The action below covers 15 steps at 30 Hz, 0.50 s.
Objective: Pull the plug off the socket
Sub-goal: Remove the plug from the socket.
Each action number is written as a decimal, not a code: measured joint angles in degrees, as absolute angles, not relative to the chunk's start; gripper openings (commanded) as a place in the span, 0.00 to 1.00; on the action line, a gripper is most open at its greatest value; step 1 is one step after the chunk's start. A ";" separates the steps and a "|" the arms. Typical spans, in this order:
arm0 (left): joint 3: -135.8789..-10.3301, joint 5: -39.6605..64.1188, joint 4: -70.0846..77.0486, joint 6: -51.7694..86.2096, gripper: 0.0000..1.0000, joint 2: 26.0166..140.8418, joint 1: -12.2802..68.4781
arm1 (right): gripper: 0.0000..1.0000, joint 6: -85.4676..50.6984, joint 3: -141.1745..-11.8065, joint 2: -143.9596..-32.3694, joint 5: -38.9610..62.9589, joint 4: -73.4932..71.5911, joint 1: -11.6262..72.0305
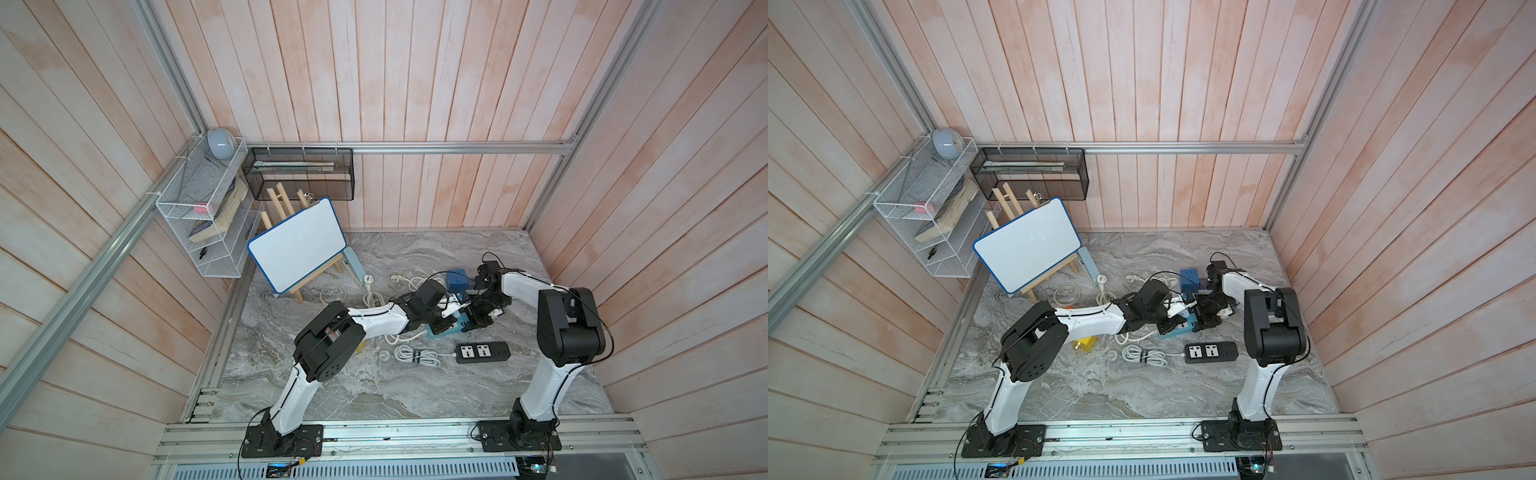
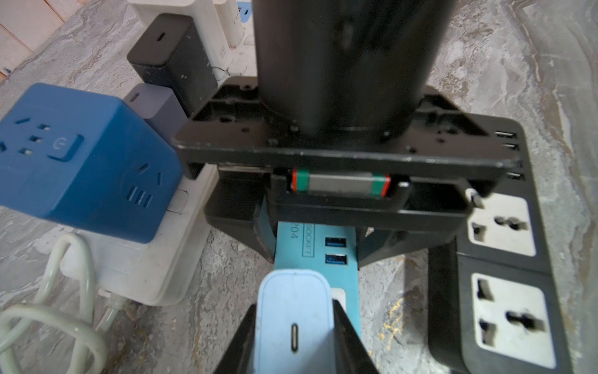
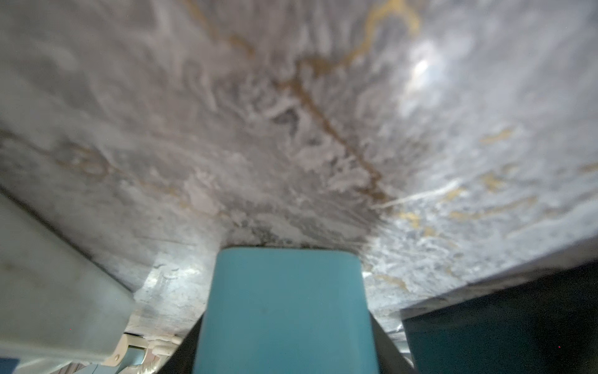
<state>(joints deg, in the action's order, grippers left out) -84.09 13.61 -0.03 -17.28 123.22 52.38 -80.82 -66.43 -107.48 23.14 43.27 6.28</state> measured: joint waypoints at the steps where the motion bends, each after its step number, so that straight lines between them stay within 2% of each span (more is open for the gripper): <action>1: -84.09 13.56 -0.01 -17.21 0.00 123.22 52.40 | 0.00 -81.03 -66.26 -107.33 23.07 43.05 6.28; 15: -84.09 13.21 -0.05 -17.10 0.00 122.54 52.47 | 0.00 -83.35 -66.13 -107.20 22.46 42.98 6.39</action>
